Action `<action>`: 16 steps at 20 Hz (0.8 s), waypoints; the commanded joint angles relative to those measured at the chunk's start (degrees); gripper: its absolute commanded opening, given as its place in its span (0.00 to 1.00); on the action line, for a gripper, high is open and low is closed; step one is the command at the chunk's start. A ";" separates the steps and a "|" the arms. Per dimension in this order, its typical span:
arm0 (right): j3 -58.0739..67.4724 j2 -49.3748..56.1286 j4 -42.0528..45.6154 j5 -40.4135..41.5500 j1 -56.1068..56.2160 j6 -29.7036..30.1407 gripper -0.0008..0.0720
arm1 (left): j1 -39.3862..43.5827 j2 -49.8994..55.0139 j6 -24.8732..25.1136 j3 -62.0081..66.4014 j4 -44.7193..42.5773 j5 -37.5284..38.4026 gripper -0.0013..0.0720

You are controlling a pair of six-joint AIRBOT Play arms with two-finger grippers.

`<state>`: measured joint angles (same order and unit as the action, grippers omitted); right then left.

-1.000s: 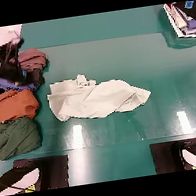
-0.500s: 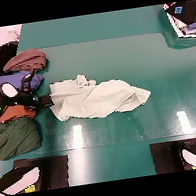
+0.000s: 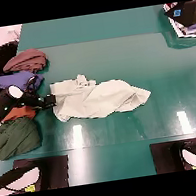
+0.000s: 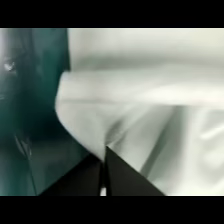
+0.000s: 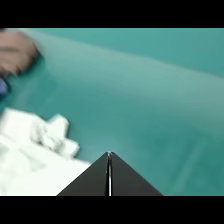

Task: Fold the shirts.

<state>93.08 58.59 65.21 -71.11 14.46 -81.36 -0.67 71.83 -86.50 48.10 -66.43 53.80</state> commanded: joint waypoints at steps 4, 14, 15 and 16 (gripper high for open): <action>-10.97 -0.39 5.29 -13.68 -8.20 -1.90 0.03 | -0.04 -4.90 2.78 10.29 0.70 2.36 0.05; -57.46 -0.39 -10.78 8.96 -23.80 0.74 0.46 | -0.04 -5.11 4.00 13.20 0.87 3.65 0.05; -59.01 1.16 -12.39 10.93 -23.10 0.96 0.47 | -0.04 -5.11 4.00 13.20 0.87 3.58 0.05; -59.76 3.28 -13.35 11.72 -22.27 1.31 0.47 | -0.02 -5.11 3.98 13.20 0.90 3.15 0.05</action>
<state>40.47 59.18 57.10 -66.81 -8.01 -81.58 -0.69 66.76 -82.63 61.10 -65.56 57.39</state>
